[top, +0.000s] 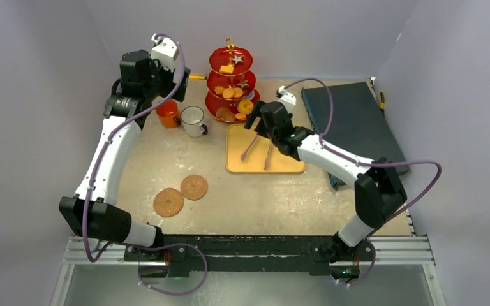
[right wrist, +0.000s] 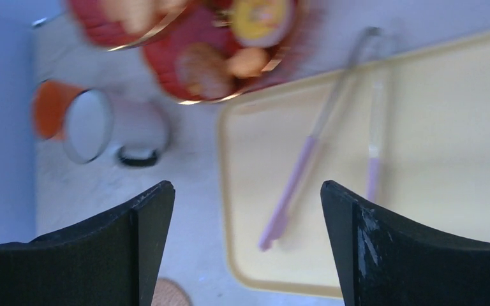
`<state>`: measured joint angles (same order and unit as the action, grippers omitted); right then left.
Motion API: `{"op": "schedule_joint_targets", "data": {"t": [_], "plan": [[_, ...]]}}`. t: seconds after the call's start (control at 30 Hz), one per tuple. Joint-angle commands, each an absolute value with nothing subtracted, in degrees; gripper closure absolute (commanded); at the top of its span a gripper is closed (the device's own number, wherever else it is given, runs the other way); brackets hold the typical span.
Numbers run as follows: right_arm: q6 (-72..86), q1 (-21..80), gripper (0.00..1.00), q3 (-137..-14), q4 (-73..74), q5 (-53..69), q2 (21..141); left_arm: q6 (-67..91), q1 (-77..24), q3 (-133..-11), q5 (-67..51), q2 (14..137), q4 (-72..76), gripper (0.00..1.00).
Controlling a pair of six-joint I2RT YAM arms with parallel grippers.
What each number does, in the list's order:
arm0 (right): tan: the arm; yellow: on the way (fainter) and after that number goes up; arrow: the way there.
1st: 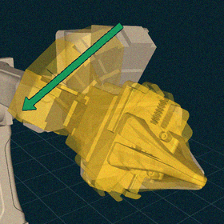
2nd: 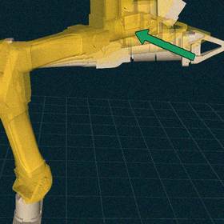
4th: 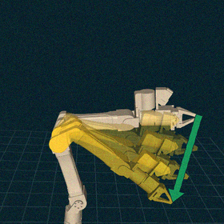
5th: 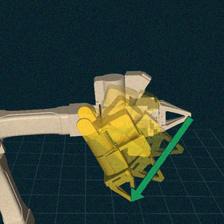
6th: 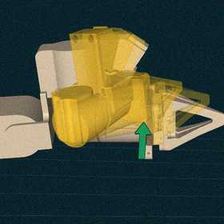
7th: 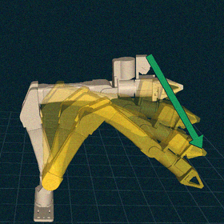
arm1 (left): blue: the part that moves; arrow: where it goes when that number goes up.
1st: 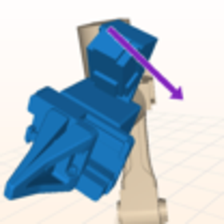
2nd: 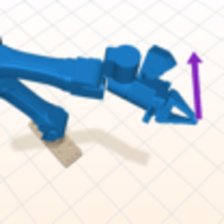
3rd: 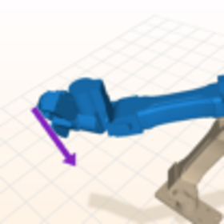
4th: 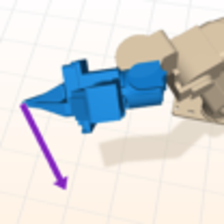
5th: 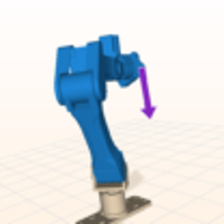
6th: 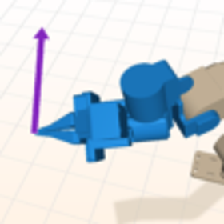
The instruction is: Serve the afternoon tea
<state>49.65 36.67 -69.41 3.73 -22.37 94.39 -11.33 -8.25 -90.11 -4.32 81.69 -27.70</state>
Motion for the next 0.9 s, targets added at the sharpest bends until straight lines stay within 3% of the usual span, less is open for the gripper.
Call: {"op": "schedule_joint_targets", "data": {"t": [0.0, 0.17, 0.47, 0.87], "plan": [[36.8, 45.3, 0.15, -69.3, -5.8, -25.7, 94.4, -8.5, -7.4, -92.0, -4.8, 82.5, -28.3, 0.01], [29.9, 51.3, 0.23, -74.9, -4.4, -27.4, 103.7, -6.6, -5.3, -92.4, -6.5, 84.1, -29.8, 0.01], [25.2, 53.3, 0.38, -81.1, -6.4, -27.8, 116.7, -7.5, -0.2, -91.5, -9.7, 85.5, -31.8, 0.01], [28.0, 51.8, 0.68, -77.3, -6.2, -30.4, 116.7, -8.8, 1.5, -90.5, -11.4, 84.9, -32.0, 0.01]]}}
